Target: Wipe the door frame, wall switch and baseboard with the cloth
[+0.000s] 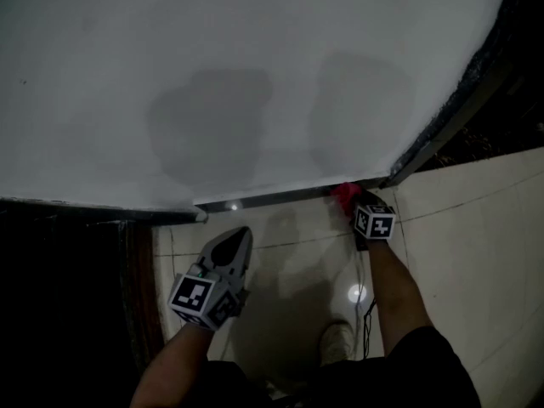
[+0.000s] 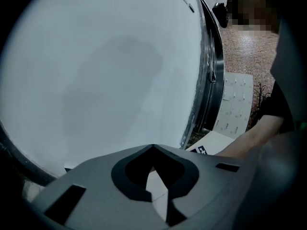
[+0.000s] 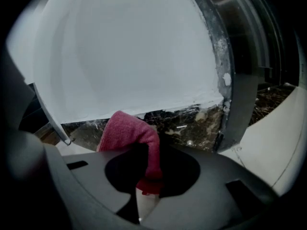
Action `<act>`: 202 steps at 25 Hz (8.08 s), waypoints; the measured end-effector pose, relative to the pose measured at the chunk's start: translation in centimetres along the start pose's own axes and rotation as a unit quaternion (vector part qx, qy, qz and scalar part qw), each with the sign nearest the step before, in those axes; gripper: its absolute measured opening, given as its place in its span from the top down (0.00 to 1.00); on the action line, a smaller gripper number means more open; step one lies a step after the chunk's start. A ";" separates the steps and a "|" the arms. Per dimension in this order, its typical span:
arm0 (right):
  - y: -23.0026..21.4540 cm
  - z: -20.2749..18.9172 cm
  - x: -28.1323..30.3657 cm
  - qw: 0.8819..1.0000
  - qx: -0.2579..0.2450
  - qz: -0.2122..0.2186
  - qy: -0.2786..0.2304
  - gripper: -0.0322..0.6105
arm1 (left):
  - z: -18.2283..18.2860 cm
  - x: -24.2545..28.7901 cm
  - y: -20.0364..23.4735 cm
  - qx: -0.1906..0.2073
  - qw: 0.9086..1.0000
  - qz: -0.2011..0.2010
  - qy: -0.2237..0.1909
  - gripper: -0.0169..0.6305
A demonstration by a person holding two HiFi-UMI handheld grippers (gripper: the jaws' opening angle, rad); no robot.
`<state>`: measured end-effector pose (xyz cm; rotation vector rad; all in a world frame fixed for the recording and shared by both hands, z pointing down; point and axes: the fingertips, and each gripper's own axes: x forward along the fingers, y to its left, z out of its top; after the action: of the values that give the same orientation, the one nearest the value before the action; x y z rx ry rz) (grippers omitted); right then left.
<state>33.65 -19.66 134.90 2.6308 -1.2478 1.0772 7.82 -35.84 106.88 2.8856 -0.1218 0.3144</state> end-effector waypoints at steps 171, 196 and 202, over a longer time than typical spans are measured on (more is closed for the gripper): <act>6.0 4.0 -17.6 0.993 0.005 0.037 -0.112 0.86 | 6.3 -9.9 4.7 0.006 0.997 0.035 -0.063 0.97; 34.2 67.3 -71.3 0.917 -0.048 0.194 -0.345 0.85 | 67.2 -38.3 -7.8 -0.020 0.970 0.174 -0.168 0.97; 34.0 68.9 -75.8 0.899 -0.013 0.206 -0.386 0.85 | 70.9 -39.5 -10.9 0.038 0.962 0.182 -0.198 0.97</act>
<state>16.44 -13.36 28.53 2.9384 -1.9778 -0.0609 -15.12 -40.13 28.34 2.9501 -0.7279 -0.2091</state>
